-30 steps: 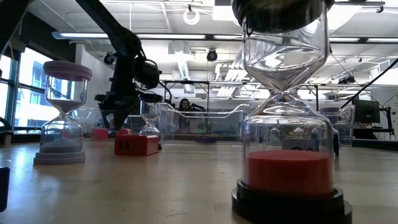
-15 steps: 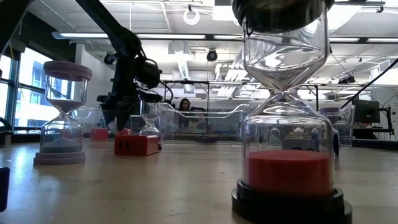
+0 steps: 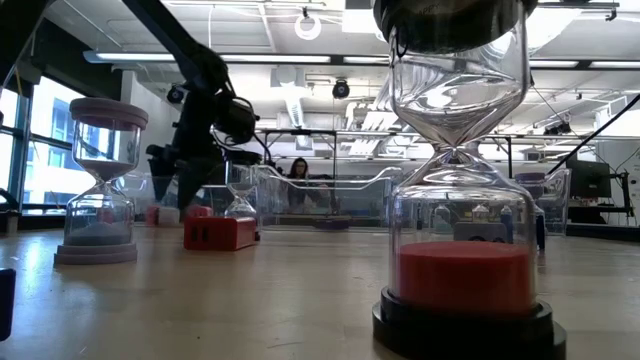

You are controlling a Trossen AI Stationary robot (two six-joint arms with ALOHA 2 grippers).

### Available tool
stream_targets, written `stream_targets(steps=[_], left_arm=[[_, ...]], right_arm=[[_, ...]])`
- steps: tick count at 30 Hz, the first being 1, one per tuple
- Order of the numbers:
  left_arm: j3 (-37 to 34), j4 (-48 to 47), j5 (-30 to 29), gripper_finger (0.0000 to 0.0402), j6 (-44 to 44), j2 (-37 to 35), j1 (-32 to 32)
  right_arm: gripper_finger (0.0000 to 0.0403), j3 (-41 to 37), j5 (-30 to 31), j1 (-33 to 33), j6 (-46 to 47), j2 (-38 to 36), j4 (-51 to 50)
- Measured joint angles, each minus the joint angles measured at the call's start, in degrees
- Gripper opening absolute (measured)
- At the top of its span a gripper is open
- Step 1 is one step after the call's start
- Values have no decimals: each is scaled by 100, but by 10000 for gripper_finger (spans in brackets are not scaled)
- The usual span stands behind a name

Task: Pick & Place Office items
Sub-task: Put the white charger adapter into the left transparent bin, then put the yellow hourglass into the right transparent bin

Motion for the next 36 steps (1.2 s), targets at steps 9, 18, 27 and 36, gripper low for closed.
stream_targets(steps=[9, 18, 27, 36], left_arm=[[208, -586, -59, 372, 136, -90, -49], [363, -757, -42, 372, -68, -1226, -195], [367, -848, 1627, 373, -301, -2852, -1004], [363, -1588, 2160, 373, -972, -3492, -2486]], right_arm=[[174, 0, 2, 0, -2, 1, 0], [174, 0, 2, 0, 29, 2, -36], [174, 0, 40, 117, 44, 2, -42], [174, -48, 44, 254, 24, 2, -35]])
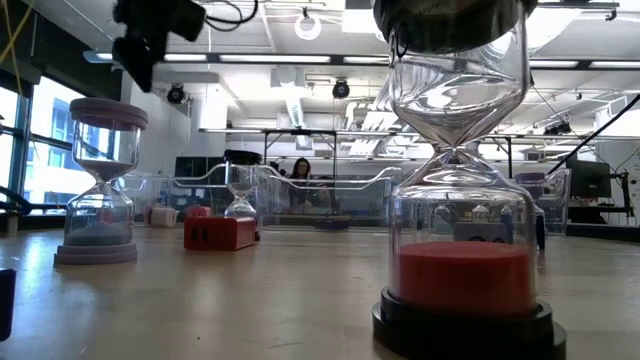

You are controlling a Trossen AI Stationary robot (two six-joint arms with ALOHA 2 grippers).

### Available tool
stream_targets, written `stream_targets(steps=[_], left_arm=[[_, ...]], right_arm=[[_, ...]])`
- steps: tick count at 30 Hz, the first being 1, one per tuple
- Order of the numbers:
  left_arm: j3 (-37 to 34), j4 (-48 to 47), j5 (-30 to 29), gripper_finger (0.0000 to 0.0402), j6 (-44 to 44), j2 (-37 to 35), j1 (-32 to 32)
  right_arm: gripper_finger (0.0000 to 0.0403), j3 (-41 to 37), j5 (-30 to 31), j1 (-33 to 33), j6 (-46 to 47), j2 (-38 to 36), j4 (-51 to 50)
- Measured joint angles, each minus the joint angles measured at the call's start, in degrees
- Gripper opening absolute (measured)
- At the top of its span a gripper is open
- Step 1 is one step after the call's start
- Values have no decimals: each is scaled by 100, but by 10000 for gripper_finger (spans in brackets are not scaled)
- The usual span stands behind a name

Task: Pick & Place Office items
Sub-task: Put the yellow hourglass into the right transparent bin

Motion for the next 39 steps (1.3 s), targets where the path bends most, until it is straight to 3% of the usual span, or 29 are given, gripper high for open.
stream_targets(steps=[8, 15, 23, 27, 30, 39], left_arm=[[-13, -254, 124, 373, -1371, 43, -2017], [-15, -262, 39, 373, -2688, 67, -3263], [-15, -256, -550, 373, -4490, 69, -4564], [-15, -236, -1266, 373, -5016, 69, -5316], [-15, -241, -1643, 373, -5668, 69, -5761], [-98, -234, -1684, 373, -7077, 69, -6399]], right_arm=[[174, -215, 0, -2, 228, 0, 42], [174, -348, -10, 118, 334, 0, 305], [174, -348, 8, 335, 284, 0, 585], [174, -348, 2, 417, 282, 33, 714], [174, -348, 8, 511, 280, 163, 833], [174, -358, -42, 787, 330, 683, 1249]])
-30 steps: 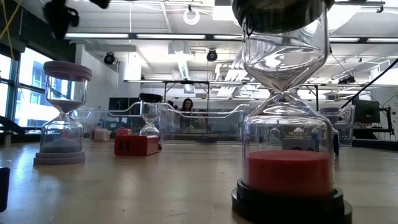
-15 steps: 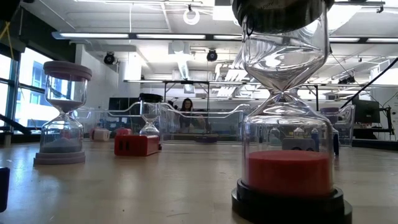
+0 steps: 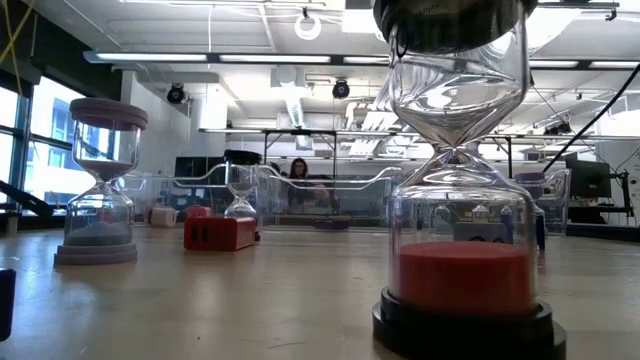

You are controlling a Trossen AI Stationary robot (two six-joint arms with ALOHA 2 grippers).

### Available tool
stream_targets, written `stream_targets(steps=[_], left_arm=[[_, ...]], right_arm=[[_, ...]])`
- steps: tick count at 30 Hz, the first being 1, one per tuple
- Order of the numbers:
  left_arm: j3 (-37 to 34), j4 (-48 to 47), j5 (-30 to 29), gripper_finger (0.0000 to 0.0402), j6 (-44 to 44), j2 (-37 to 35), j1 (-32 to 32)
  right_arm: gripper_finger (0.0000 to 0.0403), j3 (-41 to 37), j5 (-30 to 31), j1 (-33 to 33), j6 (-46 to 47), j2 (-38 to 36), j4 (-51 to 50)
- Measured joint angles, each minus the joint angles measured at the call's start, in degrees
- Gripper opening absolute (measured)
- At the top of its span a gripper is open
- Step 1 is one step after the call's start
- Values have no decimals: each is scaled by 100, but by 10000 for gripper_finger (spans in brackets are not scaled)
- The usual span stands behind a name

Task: Pick & Place Office items
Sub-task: Put the yellow hourglass into the right transparent bin

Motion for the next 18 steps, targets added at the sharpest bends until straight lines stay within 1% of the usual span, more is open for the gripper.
stream_targets(steps=[8, 13, 15, 18], left_arm=[[-33, 70, -32, 373, 1, 0, -325], [-35, 345, -73, 373, 51, 0, -442], [-35, 358, -30, 373, 77, 1, -467], [-35, 301, 110, 373, 73, 71, -495]], right_arm=[[174, 1, 40, 82, -243, -14, 922], [174, 6, 59, -92, -308, -21, 1451], [174, 8, 199, -126, -288, -21, 1533], [174, 8, 577, -136, -155, -19, 1634]])
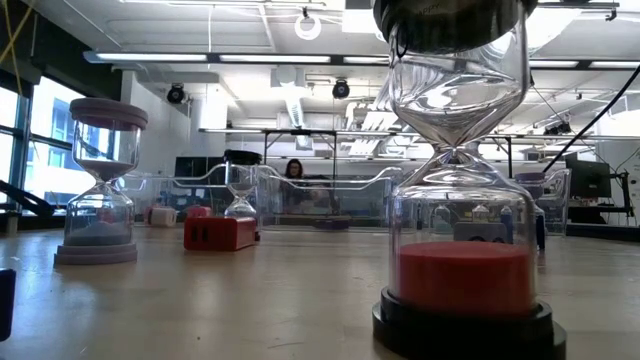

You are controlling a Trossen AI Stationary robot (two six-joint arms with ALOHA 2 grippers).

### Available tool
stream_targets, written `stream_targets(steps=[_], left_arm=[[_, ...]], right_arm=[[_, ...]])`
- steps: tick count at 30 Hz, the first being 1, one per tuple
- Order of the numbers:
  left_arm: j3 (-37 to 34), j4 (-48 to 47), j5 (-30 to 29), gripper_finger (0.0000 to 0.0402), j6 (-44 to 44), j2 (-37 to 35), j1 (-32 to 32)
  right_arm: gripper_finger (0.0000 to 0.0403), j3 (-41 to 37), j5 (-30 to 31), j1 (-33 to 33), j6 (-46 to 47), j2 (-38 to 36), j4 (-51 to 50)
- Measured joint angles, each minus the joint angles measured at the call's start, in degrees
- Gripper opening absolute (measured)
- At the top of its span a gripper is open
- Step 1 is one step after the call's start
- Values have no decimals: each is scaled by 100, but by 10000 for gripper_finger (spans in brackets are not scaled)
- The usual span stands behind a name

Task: Pick & Place Office items
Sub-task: Put the yellow hourglass into the right transparent bin

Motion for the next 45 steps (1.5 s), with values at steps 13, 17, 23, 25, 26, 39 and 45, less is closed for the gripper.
stream_targets(steps=[13, 17, 23, 25, 26, 39, 45], left_arm=[[0, -1, 517, 373, 867, 1168, -211], [0, 222, 633, 373, 650, 1171, -305], [0, 528, 587, 373, 919, 1432, -788], [0, 539, 590, 373, 1001, 1576, -951], [0, 542, 612, 373, 1061, 1648, -1022], [0, 494, 818, 373, 1234, 1813, -1234], [0, 495, 737, 372, 2229, 1813, -1234]], right_arm=[[174, 0, 46, 9, 147, 0, 159], [174, 0, -4, 9, 122, 0, 160], [174, 0, -146, 9, -26, 0, 99], [174, 0, -148, 9, -162, 0, 61], [174, 0, -150, 9, -185, 0, 63], [174, 0, -763, -63, -207, 0, -84], [174, 1, -883, -55, -359, 0, -214]])
